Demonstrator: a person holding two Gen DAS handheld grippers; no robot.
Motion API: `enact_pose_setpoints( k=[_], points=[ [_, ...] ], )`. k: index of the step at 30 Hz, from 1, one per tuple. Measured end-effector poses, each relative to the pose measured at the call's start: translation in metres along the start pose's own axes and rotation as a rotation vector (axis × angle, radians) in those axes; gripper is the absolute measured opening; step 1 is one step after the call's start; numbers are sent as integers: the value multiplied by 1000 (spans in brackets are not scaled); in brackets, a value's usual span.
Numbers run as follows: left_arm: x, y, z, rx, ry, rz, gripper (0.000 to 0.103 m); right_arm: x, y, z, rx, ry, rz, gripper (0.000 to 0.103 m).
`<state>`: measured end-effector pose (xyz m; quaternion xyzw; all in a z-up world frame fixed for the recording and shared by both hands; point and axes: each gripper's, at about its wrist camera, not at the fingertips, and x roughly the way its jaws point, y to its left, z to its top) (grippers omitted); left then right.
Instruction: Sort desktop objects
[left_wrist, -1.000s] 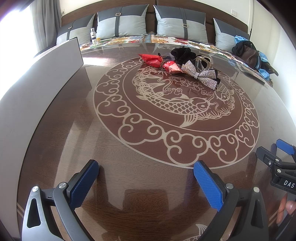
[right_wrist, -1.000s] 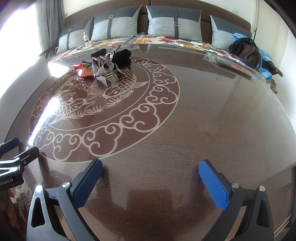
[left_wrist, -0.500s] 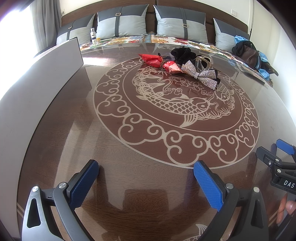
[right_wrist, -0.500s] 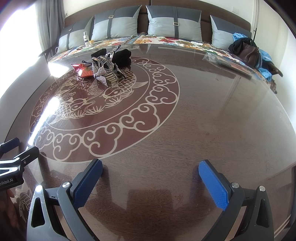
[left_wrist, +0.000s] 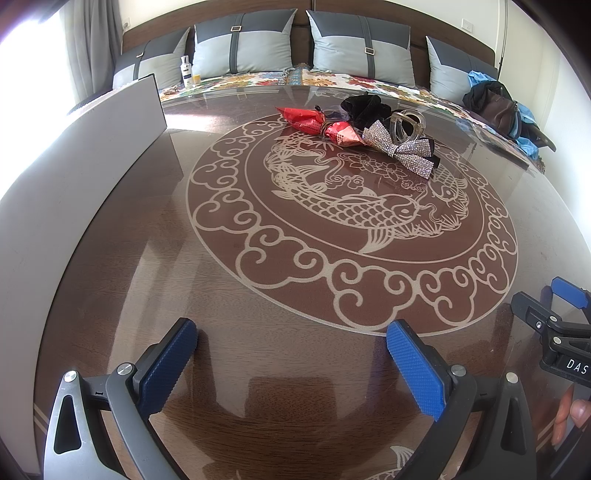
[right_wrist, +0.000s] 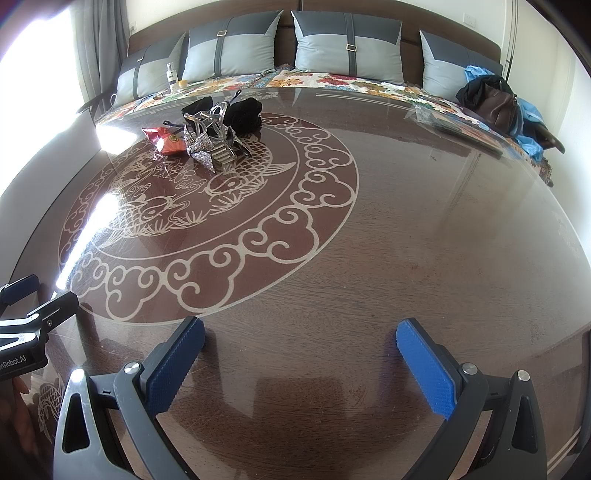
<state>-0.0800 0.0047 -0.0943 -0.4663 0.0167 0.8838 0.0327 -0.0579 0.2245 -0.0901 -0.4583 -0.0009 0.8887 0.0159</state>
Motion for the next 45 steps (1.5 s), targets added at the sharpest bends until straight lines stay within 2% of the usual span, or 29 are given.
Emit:
enact_pose_setpoints(
  k=[8,13,17,24,28,32,36,38,39,40,41,43,44,45],
  points=[
    [-1,0,1,3,5,1,103,-1,0,0,0,0,0,103],
    [4,0,13,13,68,-15,103,-1,0,0,0,0,0,103],
    [10,0,46,-33,58,-58,103,0,0,0,0,0,0,103],
    [39,-4,141,-141,9,-61,103,-1,0,0,0,0,0,103],
    [73,-8,181,-180,47,-38,103,-1,0,0,0,0,0,103],
    [104,-6,196,-216,68,31,103,-1,0,0,0,0,0,103],
    [130,-3,198,-234,117,51,103,-1,0,0,0,0,0,103],
    [129,-6,195,-209,87,59,103,-1,0,0,-1,0,0,103],
    [127,-6,193,-205,73,56,99,-1,0,0,-1,0,0,103],
    [122,-5,190,-200,42,48,76,-1,0,0,-1,0,0,103],
    [118,-6,188,-177,23,66,63,-1,0,0,-1,-1,0,103],
    [114,-6,184,-116,15,85,28,1,0,2,-2,0,1,103],
    [111,-4,181,-102,14,66,19,1,0,2,-2,0,2,103],
    [107,0,176,-94,20,53,19,2,0,2,-2,1,2,103]
  ],
)
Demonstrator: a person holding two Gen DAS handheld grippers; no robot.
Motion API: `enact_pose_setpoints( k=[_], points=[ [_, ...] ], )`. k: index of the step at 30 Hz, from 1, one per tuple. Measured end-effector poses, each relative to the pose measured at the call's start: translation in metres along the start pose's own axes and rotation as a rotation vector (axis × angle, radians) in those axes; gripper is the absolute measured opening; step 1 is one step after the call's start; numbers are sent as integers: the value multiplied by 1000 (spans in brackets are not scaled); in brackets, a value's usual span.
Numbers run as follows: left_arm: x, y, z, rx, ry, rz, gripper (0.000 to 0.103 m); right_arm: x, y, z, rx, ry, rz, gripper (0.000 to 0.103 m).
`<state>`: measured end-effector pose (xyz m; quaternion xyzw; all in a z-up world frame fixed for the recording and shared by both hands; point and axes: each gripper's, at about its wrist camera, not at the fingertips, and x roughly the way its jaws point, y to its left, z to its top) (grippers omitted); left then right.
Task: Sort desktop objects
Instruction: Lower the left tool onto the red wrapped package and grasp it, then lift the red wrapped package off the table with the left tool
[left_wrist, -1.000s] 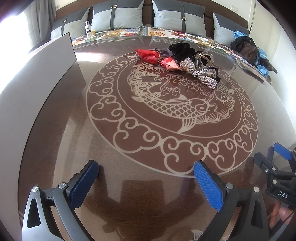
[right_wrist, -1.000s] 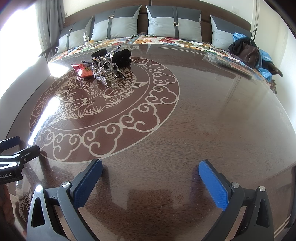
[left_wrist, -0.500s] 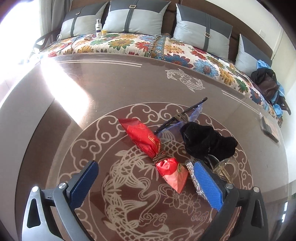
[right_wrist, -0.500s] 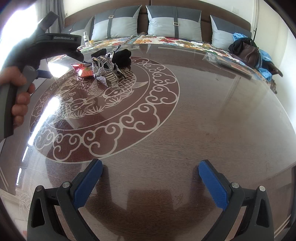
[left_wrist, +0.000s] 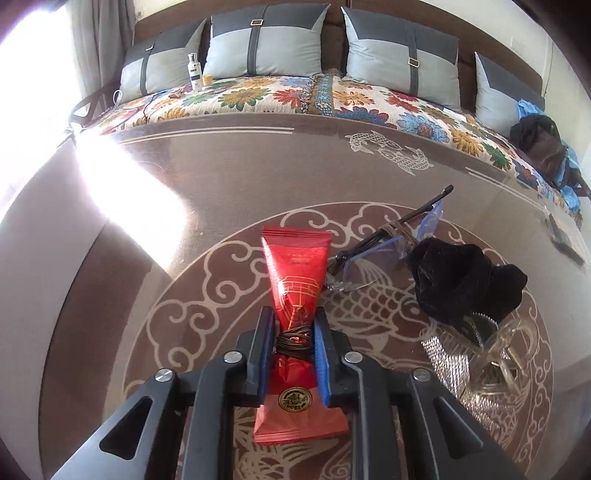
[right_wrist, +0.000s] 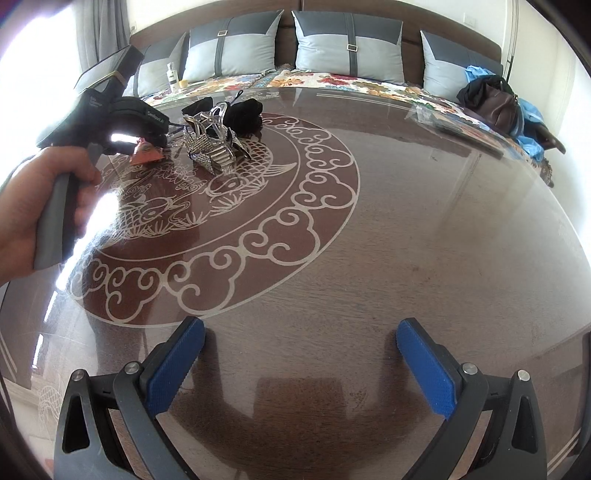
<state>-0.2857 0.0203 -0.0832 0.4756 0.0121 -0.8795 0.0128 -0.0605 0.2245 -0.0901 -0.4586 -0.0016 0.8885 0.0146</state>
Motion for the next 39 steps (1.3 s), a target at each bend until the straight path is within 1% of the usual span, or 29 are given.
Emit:
enact_pose_setpoints(
  k=[3,9,12,14,15,17,18,19,21,22,23,25,29,31,39],
  points=[
    [-17,14,-24,27,8,-48,19,0,1,0,0,0,0,103],
    [-66,40,-99,177,-15,-60,19,-1,0,0,0,0,0,103],
    [-85,58,-129,188,-22,-78,19,-1,1,0,-1,-1,0,103],
    [-92,67,-139,172,-24,-99,20,-1,1,0,-1,-1,0,103],
    [-93,70,-142,160,-26,-115,24,-1,1,0,-1,-1,0,103],
    [-94,73,-144,154,-23,-156,46,-1,1,0,-1,-1,0,103],
    [-92,69,-143,159,-13,-142,73,-1,1,0,-1,-1,0,103],
    [-90,66,-143,166,-9,-113,88,-1,1,0,-1,0,0,103],
    [-86,60,-144,194,-11,-94,89,-1,1,0,-1,-1,0,103],
    [-87,61,-145,190,-26,-98,89,-1,0,0,-1,-1,0,103],
    [-85,62,-146,182,-23,-102,90,-1,1,0,-1,0,0,103],
    [-84,64,-146,172,-27,-101,96,-1,0,0,-1,-1,0,103],
    [-82,65,-145,162,-25,-95,99,-1,0,0,-1,-1,0,103],
    [-80,66,-145,156,-16,-93,103,-1,0,0,-1,-1,0,103],
    [-81,66,-148,153,-20,-91,103,-1,0,-1,-1,-1,0,103]
  ],
)
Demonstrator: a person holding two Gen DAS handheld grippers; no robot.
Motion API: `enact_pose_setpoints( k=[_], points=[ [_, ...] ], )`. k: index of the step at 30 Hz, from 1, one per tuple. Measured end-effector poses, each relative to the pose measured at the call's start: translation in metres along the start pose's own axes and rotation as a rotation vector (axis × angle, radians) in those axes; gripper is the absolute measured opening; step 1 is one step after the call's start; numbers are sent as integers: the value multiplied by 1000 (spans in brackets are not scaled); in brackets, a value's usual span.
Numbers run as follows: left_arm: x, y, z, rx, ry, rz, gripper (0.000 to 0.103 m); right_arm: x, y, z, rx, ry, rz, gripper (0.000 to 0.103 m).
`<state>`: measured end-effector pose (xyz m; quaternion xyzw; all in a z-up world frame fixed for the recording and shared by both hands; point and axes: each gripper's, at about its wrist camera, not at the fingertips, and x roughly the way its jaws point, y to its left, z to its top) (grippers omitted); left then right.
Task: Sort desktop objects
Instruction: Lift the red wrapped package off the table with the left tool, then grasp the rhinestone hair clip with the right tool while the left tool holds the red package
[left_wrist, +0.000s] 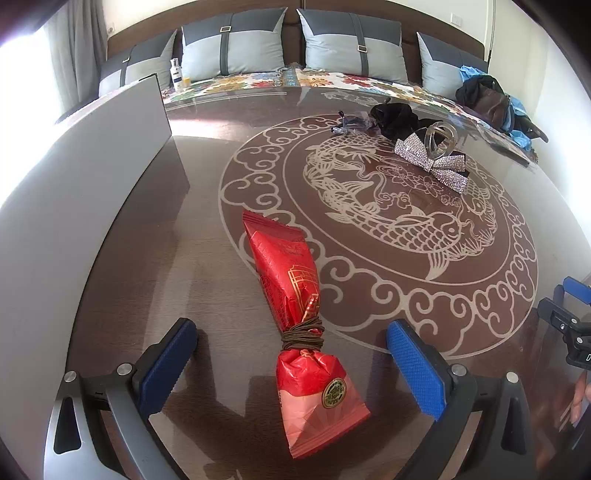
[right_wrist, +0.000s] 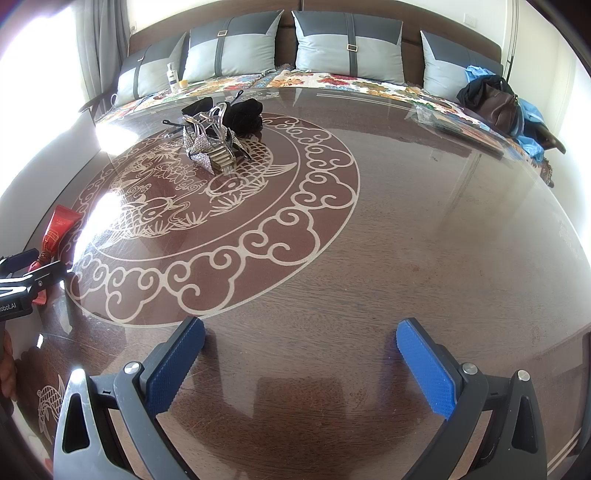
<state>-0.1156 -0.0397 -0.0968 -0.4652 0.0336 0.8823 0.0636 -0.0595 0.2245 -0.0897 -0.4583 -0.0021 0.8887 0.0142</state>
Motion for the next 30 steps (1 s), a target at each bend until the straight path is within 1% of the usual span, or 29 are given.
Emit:
enact_pose_setpoints(
  k=[17,19,21,22,24,26,28,30],
  points=[
    [0,0,0,0,0,-1,103,0,-1,0,0,0,2,103],
    [0,0,0,0,0,-1,103,-1,0,1,-32,26,33,103],
    [0,0,0,1,0,-1,103,-2,0,7,-43,36,104,103],
    [1,0,0,1,0,-1,103,-2,0,12,-33,20,144,103],
    [1,0,0,0,0,-1,103,3,4,31,-44,-10,174,103],
    [1,0,0,3,2,-1,103,13,17,58,-109,-26,195,103],
    [1,1,2,11,15,-9,103,28,36,87,-203,-32,214,103],
    [1,2,4,28,28,-20,103,48,54,114,-267,0,213,103]
  ],
)
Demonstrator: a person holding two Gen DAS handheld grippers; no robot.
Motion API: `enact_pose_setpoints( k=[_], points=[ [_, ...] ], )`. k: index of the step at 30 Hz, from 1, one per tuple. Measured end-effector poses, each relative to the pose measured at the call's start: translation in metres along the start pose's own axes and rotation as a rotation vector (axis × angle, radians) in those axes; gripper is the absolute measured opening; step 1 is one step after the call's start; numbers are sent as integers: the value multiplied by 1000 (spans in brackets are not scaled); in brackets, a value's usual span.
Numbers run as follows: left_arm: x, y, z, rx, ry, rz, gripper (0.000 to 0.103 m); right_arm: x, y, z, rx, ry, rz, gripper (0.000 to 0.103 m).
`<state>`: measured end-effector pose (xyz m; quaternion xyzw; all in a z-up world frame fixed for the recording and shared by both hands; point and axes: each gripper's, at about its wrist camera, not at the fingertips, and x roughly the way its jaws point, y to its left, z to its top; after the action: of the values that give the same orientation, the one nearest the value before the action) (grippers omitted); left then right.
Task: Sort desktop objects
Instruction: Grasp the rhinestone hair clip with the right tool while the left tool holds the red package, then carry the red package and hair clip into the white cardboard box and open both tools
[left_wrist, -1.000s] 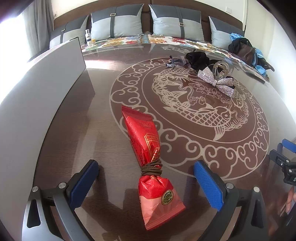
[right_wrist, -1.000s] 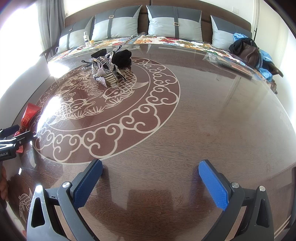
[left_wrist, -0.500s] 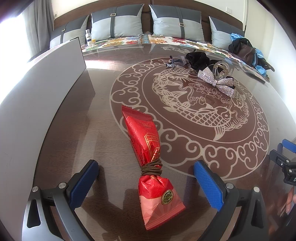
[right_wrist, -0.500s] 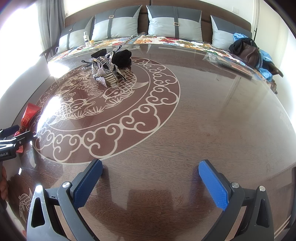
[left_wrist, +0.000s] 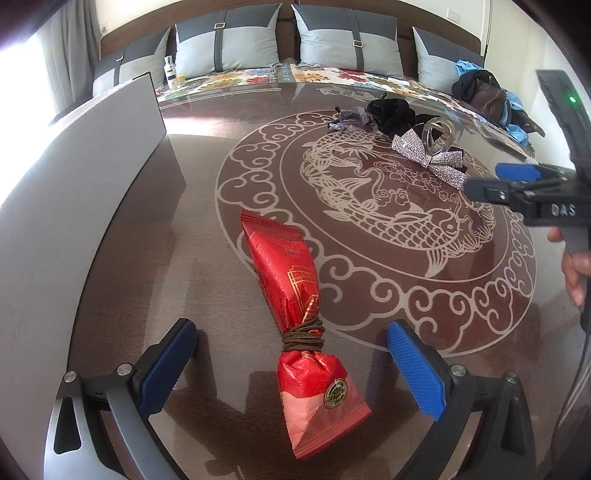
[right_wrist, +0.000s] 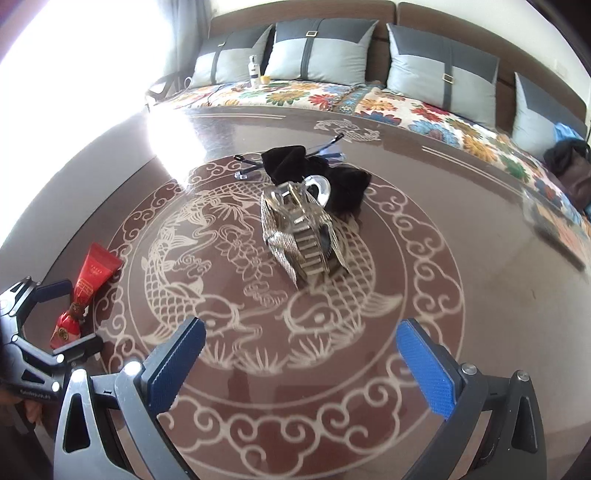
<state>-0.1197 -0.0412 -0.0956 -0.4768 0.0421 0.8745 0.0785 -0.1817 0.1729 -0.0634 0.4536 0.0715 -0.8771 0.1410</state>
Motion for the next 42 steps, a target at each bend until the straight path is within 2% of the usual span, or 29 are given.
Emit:
enact_pose_setpoints(
  k=[2,3,4,5,6,7,8,9,15,18,21,25,30,34,37,40,42],
  points=[
    [0,2,1,10,7,-8,103,24,4,25,-29,40,-11,103],
    [-1,3,2,11,4,-6,98,34,5,35,-36,59,-13,103],
    [-3,5,2,11,-8,-6,85,44,7,43,-43,73,-15,103],
    [-5,7,3,10,-18,-6,77,51,9,49,-48,83,-9,99],
    [-7,8,4,10,-26,-7,57,56,11,52,-47,96,10,78],
    [-8,11,6,7,-29,-13,37,60,11,54,-37,122,14,66],
    [-9,14,8,-3,-29,-23,26,59,11,54,-24,119,17,56],
    [-9,18,8,-20,-21,-44,16,54,10,53,2,117,50,55],
    [-37,27,-4,-102,-67,-128,16,-5,17,19,21,79,102,54],
    [-64,31,-11,-123,-105,-166,16,-33,24,5,29,72,116,54],
    [-99,47,-10,-151,-157,-196,16,-60,44,6,18,49,126,54],
    [-155,92,-5,-198,-242,-196,16,-91,93,29,-2,3,185,54],
    [-205,178,-11,-265,-295,-86,16,-118,196,66,-55,-66,349,54],
    [-209,254,-32,-358,-251,3,16,-119,293,85,-123,-79,472,54],
    [-190,294,-46,-403,-177,61,16,-105,360,90,-190,-69,505,54],
    [-164,314,-57,-416,-94,84,16,-81,414,88,-286,-50,429,55],
    [-149,318,-61,-425,-32,120,19,-63,436,84,-332,-34,374,55]
  ],
)
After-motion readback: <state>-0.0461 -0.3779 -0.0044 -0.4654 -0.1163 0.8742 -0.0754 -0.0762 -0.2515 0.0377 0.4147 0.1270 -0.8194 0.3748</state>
